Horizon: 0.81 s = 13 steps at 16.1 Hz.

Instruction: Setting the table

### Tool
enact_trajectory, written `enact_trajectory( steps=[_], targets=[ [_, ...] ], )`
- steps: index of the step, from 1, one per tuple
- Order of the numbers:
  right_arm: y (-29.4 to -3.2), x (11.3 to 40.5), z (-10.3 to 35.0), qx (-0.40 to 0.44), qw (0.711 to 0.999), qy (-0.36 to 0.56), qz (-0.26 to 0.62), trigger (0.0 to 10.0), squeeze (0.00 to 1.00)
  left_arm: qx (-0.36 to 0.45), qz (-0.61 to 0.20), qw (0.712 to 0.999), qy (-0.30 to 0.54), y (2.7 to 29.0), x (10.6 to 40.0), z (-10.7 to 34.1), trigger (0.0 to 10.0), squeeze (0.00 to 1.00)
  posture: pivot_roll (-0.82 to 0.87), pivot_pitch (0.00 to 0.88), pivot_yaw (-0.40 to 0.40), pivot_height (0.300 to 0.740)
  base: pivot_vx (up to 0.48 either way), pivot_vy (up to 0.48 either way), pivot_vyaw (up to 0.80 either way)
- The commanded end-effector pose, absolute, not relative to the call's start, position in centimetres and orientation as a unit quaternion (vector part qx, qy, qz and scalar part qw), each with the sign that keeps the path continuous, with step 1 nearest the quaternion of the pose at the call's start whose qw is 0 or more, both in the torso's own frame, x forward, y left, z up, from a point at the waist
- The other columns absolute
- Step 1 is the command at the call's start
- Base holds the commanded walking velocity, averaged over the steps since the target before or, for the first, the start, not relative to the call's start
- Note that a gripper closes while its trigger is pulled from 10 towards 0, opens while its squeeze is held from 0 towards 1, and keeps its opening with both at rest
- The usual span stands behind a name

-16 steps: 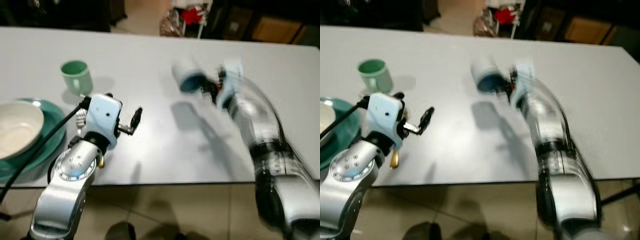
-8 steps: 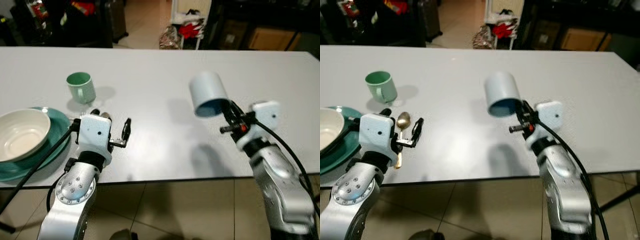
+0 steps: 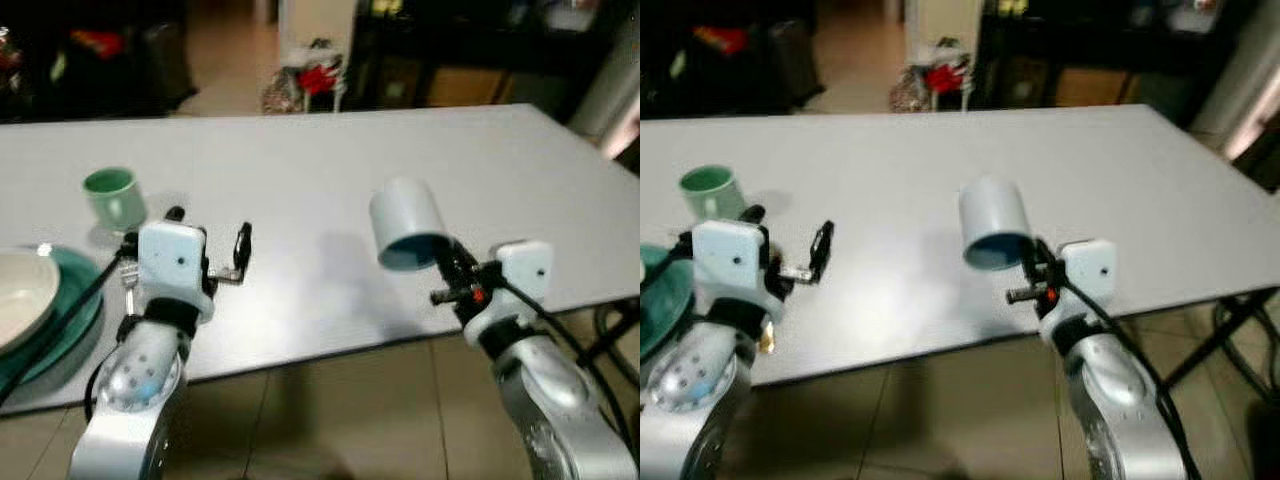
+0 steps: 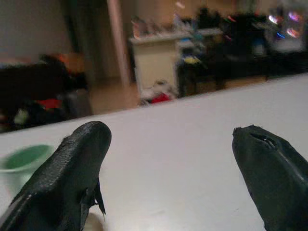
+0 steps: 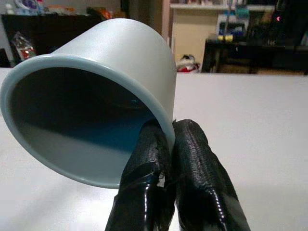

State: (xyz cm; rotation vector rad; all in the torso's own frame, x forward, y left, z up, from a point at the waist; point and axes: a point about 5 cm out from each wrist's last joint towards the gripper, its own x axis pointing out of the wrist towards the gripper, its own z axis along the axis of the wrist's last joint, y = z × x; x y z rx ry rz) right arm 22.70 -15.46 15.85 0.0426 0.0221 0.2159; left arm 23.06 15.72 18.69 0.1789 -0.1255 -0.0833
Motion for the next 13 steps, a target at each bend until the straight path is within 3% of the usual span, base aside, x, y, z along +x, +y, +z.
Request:
enact_trajectory(
  steps=[1,13],
  targets=[
    [-15.2,22.8,16.6,0.022,0.993,0.001,0.115,10.0,0.0,0.089,-0.031,0.994,-0.059,16.3,22.6,18.7,10.0,0.0,-0.06,0.0,-0.008,0.74,0.292,0.0,0.0],
    [-15.0,24.3,17.0,-0.022,0.99,0.009,0.142,10.0,0.0,0.09,-0.021,0.995,-0.039,16.4,22.0,18.0,10.0,0.0,-0.03,0.0,-0.047,0.74,0.296,0.0,0.0]
  ],
)
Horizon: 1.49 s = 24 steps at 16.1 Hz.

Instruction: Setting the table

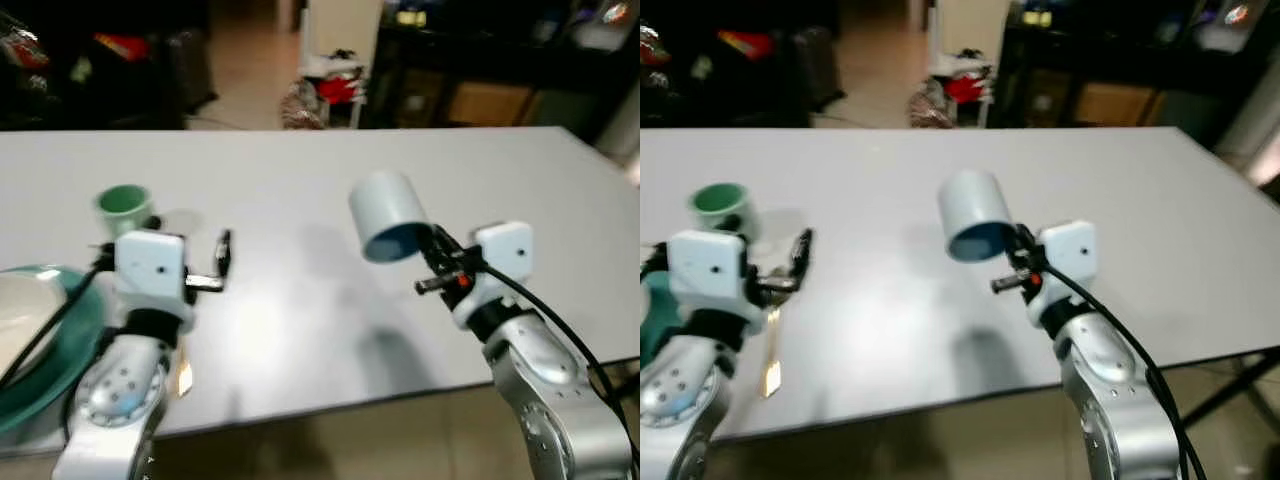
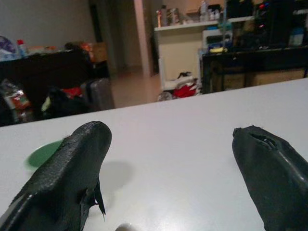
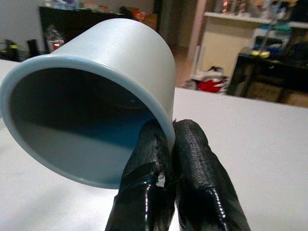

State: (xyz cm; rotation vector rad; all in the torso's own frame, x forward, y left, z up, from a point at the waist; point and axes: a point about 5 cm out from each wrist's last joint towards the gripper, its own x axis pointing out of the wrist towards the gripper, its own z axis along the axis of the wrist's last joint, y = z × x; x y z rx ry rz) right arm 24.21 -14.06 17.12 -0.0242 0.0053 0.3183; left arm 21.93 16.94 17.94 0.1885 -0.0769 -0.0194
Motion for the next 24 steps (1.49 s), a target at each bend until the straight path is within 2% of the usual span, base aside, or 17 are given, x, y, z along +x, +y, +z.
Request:
enact_trajectory(
  steps=[1,4,8,11,12,16,18,21,24],
  targets=[
    [-15.0,24.4,16.9,-0.014,0.99,0.011,0.141,10.0,0.0,0.092,-0.02,0.995,-0.039,16.3,21.8,17.9,10.0,0.0,-0.03,0.0,-0.049,0.74,0.296,0.0,0.56],
    [-15.6,25.0,16.9,0.027,0.992,0.011,0.121,10.0,0.0,0.094,-0.019,0.995,-0.039,16.4,21.8,18.0,10.0,0.0,-0.02,0.0,-0.054,0.74,0.292,0.0,0.27],
    [-15.8,25.3,16.7,0.025,0.993,0.018,0.114,10.0,0.0,0.096,-0.026,0.994,-0.04,16.1,21.9,18.0,10.0,0.0,-0.01,0.0,-0.053,0.74,0.205,0.0,0.0],
    [-15.6,26.4,16.5,0.03,0.988,0.078,0.126,10.0,0.0,0.115,-0.069,0.991,-0.025,15.4,21.8,17.5,10.0,0.0,-0.01,0.0,-0.046,0.74,0.0,0.0,0.0],
    [-15.2,27.2,17.0,0.028,0.977,0.099,0.187,10.0,0.0,0.126,-0.084,0.988,-0.02,15.2,21.9,17.4,10.0,0.0,-0.01,0.0,-0.044,0.74,0.0,0.0,0.0],
    [-15.3,30.7,18.8,0.008,0.951,0.16,0.263,10.0,0.0,0.154,-0.143,0.978,-0.01,15.0,22.8,17.5,10.0,0.0,-0.03,0.001,-0.021,0.74,0.0,0.0,0.0],
    [-15.0,33.9,19.6,-0.064,0.915,0.224,0.33,10.0,0.0,0.173,-0.168,0.97,-0.007,15.5,23.6,18.0,10.0,0.0,-0.05,0.008,0.005,0.74,0.0,0.0,0.0],
    [-15.0,37.1,19.3,-0.144,0.884,0.297,0.332,10.0,0.0,0.183,-0.24,0.953,0.002,15.2,23.7,18.4,10.0,0.0,-0.05,0.015,0.013,0.74,0.0,0.0,0.0],
    [-14.2,38.5,19.2,-0.141,0.879,0.317,0.329,10.0,0.0,0.188,-0.281,0.941,0.01,14.8,23.3,18.4,10.0,0.0,-0.05,0.017,0.013,0.74,0.0,0.0,0.0]
  ],
)
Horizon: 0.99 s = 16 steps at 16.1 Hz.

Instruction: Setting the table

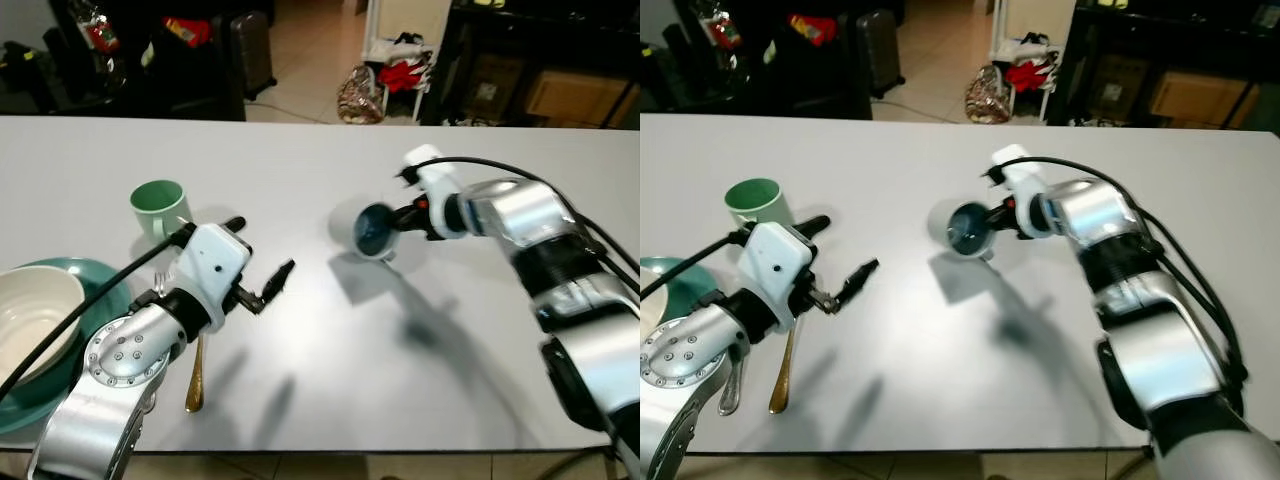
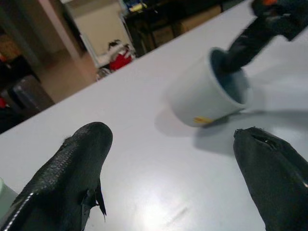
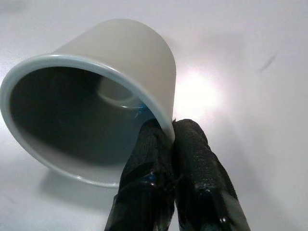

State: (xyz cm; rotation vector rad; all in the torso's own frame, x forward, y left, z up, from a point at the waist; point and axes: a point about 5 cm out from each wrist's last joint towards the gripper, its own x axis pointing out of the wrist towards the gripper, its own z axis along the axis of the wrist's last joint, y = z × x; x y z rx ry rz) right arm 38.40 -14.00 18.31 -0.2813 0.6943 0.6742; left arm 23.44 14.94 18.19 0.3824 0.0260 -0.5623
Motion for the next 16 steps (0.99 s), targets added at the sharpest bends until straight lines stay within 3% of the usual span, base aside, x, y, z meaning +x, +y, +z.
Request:
enact_trajectory(
  steps=[1,6,11,12,13,14,15,16],
  targets=[
    [-14.0,39.1,19.2,-0.15,0.878,0.323,0.32,10.0,0.0,0.188,-0.3,0.935,0.016,14.5,23.0,18.4,10.0,0.0,-0.04,0.019,0.011,0.74,0.0,0.0,0.0],
    [-13.6,40.0,19.8,-0.234,0.852,0.344,0.318,10.0,0.0,0.179,-0.33,0.927,0.027,13.9,21.9,18.2,10.0,0.0,-0.02,0.034,-0.011,0.74,0.0,0.0,0.0],
    [-12.8,40.2,20.2,-0.255,0.847,0.338,0.32,10.0,0.0,0.173,-0.333,0.926,0.032,13.6,21.5,18.1,10.0,0.0,-0.02,0.037,-0.036,0.74,0.0,0.0,0.0],
    [-12.8,40.2,20.1,-0.259,0.845,0.34,0.321,10.0,0.21,0.172,-0.332,0.927,0.033,13.6,21.4,18.0,10.0,0.0,-0.02,0.036,-0.042,0.74,0.0,0.0,0.0],
    [-12.7,40.2,20.0,-0.264,0.842,0.342,0.323,10.0,0.24,0.171,-0.332,0.927,0.034,13.6,21.3,18.0,10.0,0.0,-0.01,0.038,-0.046,0.74,0.0,0.0,0.0],
    [-12.7,40.2,20.0,-0.269,0.839,0.344,0.325,10.0,0.33,0.17,-0.33,0.928,0.034,13.6,21.2,18.0,10.0,0.0,-0.01,0.038,-0.049,0.74,0.0,0.0,0.0],
    [-12.7,40.2,20.0,-0.269,0.839,0.344,0.325,10.0,0.6,0.17,-0.329,0.928,0.035,13.6,21.2,18.0,10.0,0.0,-0.01,0.038,-0.049,0.74,0.0,0.0,0.0],
    [-12.6,40.2,20.0,-0.27,0.839,0.343,0.325,10.0,0.71,0.17,-0.328,0.929,0.036,13.6,21.1,18.0,10.0,0.0,-0.01,0.037,-0.05,0.74,0.0,0.0,0.0]
  ],
)
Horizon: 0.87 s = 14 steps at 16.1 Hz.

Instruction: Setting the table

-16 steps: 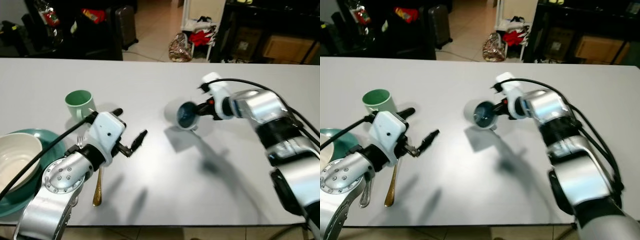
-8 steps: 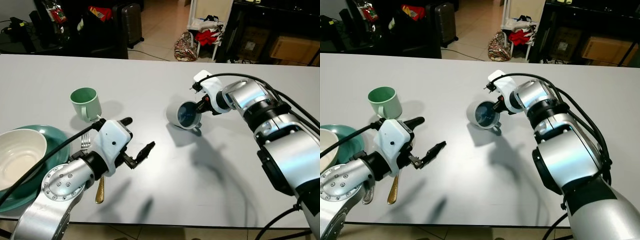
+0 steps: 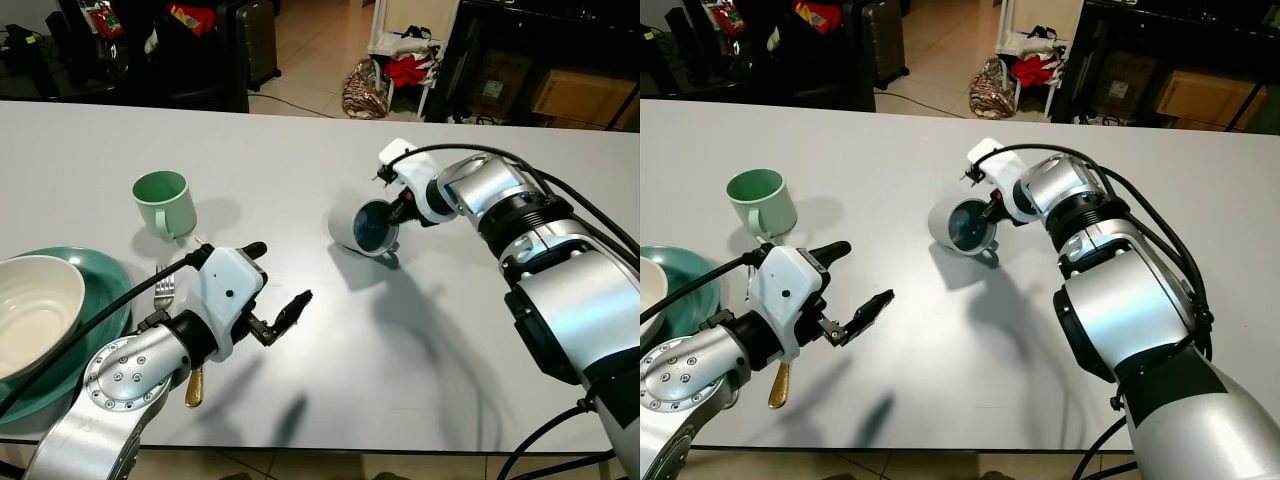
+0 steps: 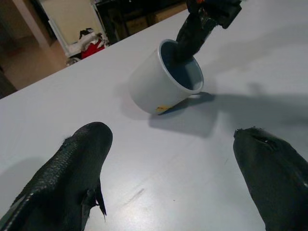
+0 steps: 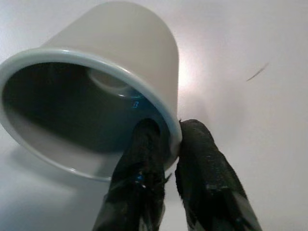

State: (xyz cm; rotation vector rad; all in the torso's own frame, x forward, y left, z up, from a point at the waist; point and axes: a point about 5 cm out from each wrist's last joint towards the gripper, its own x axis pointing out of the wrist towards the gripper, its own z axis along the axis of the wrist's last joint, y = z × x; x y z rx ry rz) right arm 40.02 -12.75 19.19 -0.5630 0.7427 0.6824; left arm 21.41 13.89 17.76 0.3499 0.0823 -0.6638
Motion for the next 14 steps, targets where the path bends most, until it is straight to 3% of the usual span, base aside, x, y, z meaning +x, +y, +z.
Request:
enact_trajectory(
  steps=[1,2,7,12,14],
  targets=[
    [-12.6,40.2,20.1,-0.271,0.839,0.342,0.325,10.0,0.79,0.17,-0.328,0.929,0.037,13.6,21.1,18.0,10.0,0.0,-0.01,0.037,-0.051,0.74,0.0,0.0,0.0],
    [-12.6,40.3,20.3,-0.272,0.839,0.34,0.326,10.0,0.84,0.169,-0.327,0.929,0.037,13.5,21.1,18.0,10.0,0.0,-0.01,0.035,-0.051,0.74,0.0,0.0,0.0],
    [-12.7,40.4,21.0,-0.273,0.841,0.333,0.328,10.0,0.89,0.166,-0.328,0.929,0.036,13.4,21.1,17.9,10.0,0.0,-0.02,0.034,-0.052,0.74,0.0,0.0,0.0],
    [-12.5,40.4,21.7,-0.266,0.836,0.331,0.348,10.0,0.85,0.163,-0.328,0.93,0.034,13.3,21.2,17.9,10.0,0.0,-0.03,0.027,-0.055,0.74,0.0,0.0,0.0],
    [-12.4,40.4,21.9,-0.265,0.836,0.328,0.351,10.0,0.77,0.162,-0.328,0.93,0.033,13.2,21.3,17.8,10.0,0.0,-0.03,0.024,-0.054,0.74,0.0,0.0,0.0]
  ],
)
